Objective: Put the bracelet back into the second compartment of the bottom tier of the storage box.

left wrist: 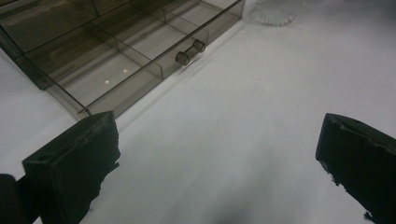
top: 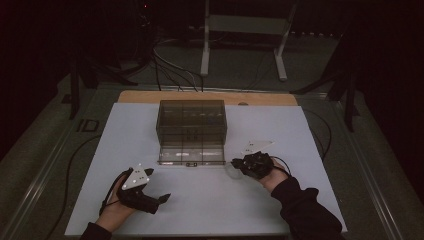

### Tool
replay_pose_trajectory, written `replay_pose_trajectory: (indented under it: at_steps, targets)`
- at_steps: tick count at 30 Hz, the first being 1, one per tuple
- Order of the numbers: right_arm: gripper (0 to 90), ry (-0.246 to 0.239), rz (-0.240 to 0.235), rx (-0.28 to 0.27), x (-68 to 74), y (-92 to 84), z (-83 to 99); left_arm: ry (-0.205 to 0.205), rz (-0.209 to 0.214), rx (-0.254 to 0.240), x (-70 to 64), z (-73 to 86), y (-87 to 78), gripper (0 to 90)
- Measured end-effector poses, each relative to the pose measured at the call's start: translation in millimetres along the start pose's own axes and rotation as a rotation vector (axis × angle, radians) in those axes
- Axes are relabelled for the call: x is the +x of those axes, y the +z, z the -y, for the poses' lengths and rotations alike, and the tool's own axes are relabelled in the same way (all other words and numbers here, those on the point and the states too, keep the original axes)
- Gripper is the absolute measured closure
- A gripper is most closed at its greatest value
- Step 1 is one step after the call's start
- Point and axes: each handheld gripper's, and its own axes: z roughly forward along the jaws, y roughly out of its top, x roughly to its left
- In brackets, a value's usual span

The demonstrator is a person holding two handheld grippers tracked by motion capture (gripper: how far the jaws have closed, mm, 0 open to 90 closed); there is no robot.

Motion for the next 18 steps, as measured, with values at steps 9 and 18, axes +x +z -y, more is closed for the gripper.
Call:
replay_pose_trajectory:
  at_steps: [9,18]
  targets:
    - [85.9,-0.025,-0.007,-0.016,4.7,-8.0,-8.1,-0.001,-0.003,0.0,-0.1,-0.1,-0.1,0.0]
    - [85.9,-0.041,-0.017,-0.026,9.8,-13.8,-13.8,0.002,-0.004,0.0,-0.2,-0.3,-0.3,0.0]
